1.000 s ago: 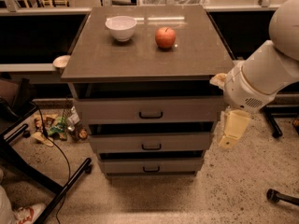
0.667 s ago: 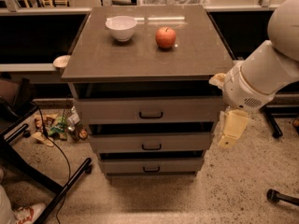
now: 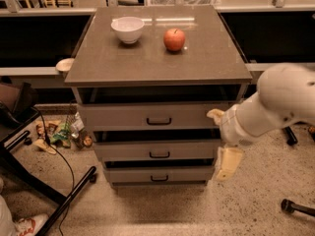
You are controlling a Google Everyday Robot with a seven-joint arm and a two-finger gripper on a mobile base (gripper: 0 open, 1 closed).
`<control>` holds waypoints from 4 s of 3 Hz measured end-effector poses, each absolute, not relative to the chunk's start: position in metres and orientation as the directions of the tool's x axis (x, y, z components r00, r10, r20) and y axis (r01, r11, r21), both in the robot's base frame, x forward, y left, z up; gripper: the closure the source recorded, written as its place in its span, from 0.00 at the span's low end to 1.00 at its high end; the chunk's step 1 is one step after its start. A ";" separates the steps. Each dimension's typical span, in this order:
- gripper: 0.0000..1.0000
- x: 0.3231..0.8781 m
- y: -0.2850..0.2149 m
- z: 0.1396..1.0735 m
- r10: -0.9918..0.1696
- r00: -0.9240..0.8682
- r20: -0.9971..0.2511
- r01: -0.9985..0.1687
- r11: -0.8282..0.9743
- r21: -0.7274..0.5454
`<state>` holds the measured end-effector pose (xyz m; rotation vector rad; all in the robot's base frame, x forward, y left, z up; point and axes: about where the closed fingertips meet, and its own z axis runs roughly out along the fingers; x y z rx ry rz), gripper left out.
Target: Open middle drawer
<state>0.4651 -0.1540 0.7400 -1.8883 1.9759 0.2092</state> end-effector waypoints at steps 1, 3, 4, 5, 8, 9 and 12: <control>0.00 0.470 -0.143 0.683 -0.916 0.033 -0.400 -0.983 0.042 -0.177; 0.00 0.484 -0.131 0.632 -0.902 0.049 -0.428 -0.984 0.031 -0.178; 0.00 0.493 -0.126 0.610 -0.916 0.063 -0.396 -0.984 0.010 -0.179; 0.00 0.522 -0.124 0.562 -0.923 0.098 -0.372 -0.977 -0.018 -0.212; 0.00 0.611 -0.113 0.454 -0.941 0.131 -0.311 -0.965 -0.049 -0.258; 0.00 0.634 -0.114 0.432 -0.950 0.103 -0.296 -0.970 -0.030 -0.241; 0.42 0.640 -0.112 0.395 -0.960 0.044 -0.277 -0.984 0.006 -0.179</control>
Offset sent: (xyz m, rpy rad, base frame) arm 0.0331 0.0338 -0.1606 0.0784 -0.0223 0.0817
